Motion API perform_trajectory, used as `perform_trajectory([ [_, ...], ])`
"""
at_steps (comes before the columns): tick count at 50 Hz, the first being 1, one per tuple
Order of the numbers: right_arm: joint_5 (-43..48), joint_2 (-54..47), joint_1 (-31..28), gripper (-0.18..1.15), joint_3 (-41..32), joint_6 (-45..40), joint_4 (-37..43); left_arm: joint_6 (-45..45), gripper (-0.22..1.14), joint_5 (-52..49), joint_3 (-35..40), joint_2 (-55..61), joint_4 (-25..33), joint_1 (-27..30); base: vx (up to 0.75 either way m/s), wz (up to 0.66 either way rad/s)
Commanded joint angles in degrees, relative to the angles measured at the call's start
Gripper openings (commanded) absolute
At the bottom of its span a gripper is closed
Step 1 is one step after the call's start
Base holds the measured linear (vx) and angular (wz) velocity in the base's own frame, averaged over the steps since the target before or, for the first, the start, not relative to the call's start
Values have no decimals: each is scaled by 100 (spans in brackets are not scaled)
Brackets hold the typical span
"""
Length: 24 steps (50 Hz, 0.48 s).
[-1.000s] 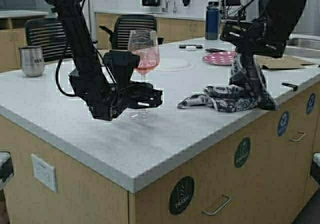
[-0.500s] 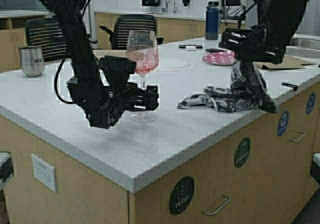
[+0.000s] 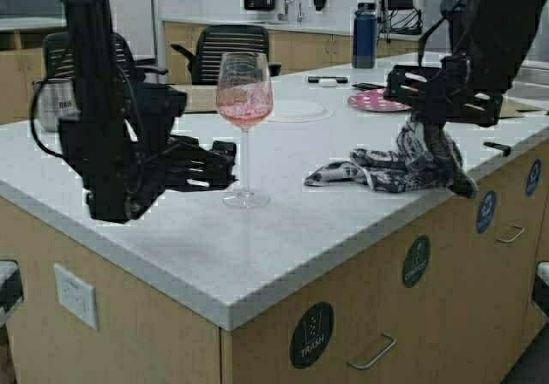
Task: Get the cloth and wipe up the spill under the wine glass
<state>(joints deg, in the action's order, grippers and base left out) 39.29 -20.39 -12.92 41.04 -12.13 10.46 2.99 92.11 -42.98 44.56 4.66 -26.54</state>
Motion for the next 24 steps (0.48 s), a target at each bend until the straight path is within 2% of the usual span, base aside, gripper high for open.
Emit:
perform_trajectory([
  [1, 18, 510, -378, 6, 132, 53, -97, -9, 95, 88, -633, -642, -9, -167, 0, 0],
  [10, -475, 976, -835, 6, 149, 62, -220, -9, 95, 9, -1362, -1459, 9, -413, 0, 0],
  [17, -1151, 1459, -853, 6, 53, 62, -334, -26, 95, -299, -1775, -2268, 9, -422, 0, 0],
  [24, -1301, 1942, -853, 6, 18, 53, -545, -26, 95, -554, -1995, -3076, 18, -422, 0, 0],
])
